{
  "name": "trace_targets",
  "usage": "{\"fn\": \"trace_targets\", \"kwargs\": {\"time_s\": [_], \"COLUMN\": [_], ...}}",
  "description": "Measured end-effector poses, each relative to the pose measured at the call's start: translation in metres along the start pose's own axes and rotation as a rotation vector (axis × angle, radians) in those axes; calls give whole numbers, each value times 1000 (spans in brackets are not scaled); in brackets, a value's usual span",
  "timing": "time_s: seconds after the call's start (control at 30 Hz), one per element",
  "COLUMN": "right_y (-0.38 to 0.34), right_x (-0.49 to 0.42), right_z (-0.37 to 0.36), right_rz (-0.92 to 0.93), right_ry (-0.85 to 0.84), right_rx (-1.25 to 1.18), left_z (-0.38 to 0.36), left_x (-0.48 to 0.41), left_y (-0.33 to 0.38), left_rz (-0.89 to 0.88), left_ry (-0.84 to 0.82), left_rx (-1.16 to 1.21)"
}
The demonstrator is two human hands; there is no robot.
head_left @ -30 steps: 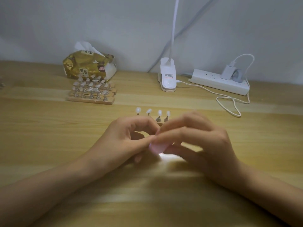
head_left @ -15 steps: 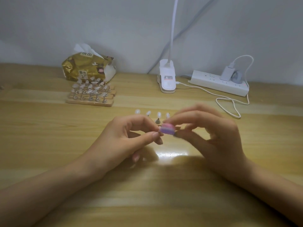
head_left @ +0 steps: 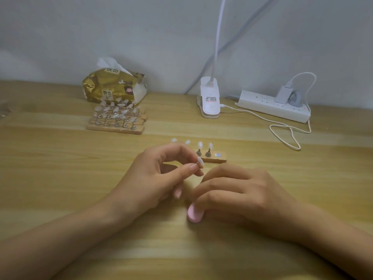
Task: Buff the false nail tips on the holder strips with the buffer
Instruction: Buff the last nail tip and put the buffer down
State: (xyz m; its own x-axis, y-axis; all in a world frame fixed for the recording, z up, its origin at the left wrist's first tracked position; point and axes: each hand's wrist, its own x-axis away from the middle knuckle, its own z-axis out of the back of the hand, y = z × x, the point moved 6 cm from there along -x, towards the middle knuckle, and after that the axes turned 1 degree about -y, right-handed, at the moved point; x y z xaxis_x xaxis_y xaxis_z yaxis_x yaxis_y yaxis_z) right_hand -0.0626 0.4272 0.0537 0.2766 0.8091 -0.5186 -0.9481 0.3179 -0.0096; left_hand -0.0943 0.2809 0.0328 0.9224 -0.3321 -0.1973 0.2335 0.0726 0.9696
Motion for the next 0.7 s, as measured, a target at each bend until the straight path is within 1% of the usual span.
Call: {"fn": "trace_targets", "kwargs": {"time_s": [0.03,0.1,0.17,0.2,0.27,0.37,0.43,0.5,0.57,0.67,0.7], "right_y": [1,8,21,26,28,17,15,22,23,11,12], "right_x": [0,2,3,3,0,-2,-1,0,-1,-3,-2], "right_z": [4,18,30,31,27,19,23,29,26,18,19], "right_rz": [-9,-76,-207,-263,-298,-206,-177,-232,-254,-153,-158], "right_ry": [30,163,315,353,343,280,286,325,318,264,271], "right_rx": [-45,-147,-190,-200,-191,-96,-76,-106,-115,-114,-119], "left_z": [0,0,-1,-1,-2,-2,-2,-1,-1,-3,-3], "left_x": [1,2,1,0,0,1,1,-1,0,1,1], "left_y": [0,-1,-1,-1,-2,-3,-3,-4,-3,-3,-3], "left_rz": [3,10,1,-10,-25,-27,-28,-25,-31,-43,-39], "left_ry": [4,11,-9,-27,-54,-52,-50,-44,-55,-74,-70], "left_rx": [11,24,21,14,-18,-57,-63,-75,-75,-54,-46]}}
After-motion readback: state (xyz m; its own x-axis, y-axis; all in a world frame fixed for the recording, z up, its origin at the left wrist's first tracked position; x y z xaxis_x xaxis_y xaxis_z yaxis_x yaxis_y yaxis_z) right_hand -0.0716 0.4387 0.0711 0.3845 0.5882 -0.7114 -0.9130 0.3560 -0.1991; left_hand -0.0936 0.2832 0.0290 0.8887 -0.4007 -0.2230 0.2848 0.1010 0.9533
